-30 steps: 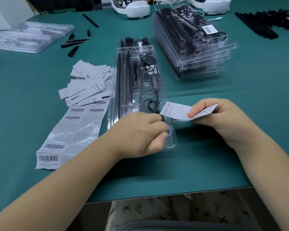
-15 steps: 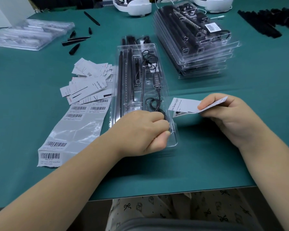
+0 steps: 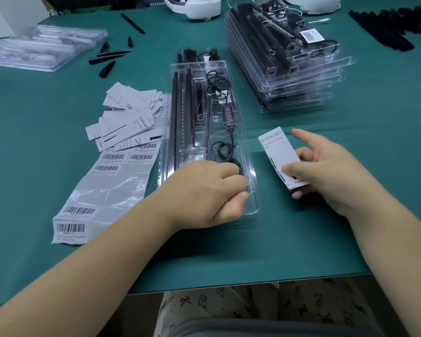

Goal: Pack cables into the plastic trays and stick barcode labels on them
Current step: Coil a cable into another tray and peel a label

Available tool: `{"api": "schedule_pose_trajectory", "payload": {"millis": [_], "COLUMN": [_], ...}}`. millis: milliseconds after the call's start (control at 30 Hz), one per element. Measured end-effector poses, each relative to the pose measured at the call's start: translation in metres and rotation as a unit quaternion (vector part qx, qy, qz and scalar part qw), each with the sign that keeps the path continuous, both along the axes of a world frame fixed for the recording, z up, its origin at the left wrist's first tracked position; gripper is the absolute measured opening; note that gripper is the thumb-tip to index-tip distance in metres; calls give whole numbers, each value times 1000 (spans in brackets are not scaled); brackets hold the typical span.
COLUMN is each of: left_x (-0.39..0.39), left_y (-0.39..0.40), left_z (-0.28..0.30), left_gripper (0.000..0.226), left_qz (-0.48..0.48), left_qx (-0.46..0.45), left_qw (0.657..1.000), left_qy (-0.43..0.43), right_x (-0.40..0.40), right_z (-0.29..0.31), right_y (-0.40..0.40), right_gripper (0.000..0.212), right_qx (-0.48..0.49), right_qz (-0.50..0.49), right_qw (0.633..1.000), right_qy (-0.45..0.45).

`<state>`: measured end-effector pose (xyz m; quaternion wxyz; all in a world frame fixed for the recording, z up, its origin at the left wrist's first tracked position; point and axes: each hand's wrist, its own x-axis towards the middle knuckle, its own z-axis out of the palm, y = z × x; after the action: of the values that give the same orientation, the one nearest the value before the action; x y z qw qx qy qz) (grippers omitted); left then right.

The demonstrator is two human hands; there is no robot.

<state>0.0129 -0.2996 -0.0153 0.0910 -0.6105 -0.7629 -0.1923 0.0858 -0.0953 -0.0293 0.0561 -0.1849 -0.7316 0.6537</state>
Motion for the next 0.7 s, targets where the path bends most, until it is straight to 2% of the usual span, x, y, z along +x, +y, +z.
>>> {"api": "schedule_pose_trajectory", "payload": {"millis": [67, 167, 300, 533, 700], "left_x": [0, 0, 0, -1, -1], "left_y": [0, 0, 1, 0, 1], "left_z": [0, 0, 0, 0, -1], "left_gripper": [32, 32, 32, 33, 32], "left_qz": [2, 1, -4, -6, -12], "left_qx": [-2, -3, -3, -3, 0], "left_qw": [1000, 1000, 1000, 1000, 1000], "left_qy": [4, 3, -4, -7, -10], "right_x": [0, 3, 4, 1, 0], "right_z": [6, 8, 10, 8, 8], "right_y": [3, 2, -4, -1, -7], "right_gripper": [47, 51, 50, 45, 46], "right_qx": [-62, -116, -112, -97, -86], "right_qz": [-5, 74, 135, 118, 141], "right_qw": [998, 991, 984, 986, 986], "right_qy": [10, 3, -20, -60, -37]}}
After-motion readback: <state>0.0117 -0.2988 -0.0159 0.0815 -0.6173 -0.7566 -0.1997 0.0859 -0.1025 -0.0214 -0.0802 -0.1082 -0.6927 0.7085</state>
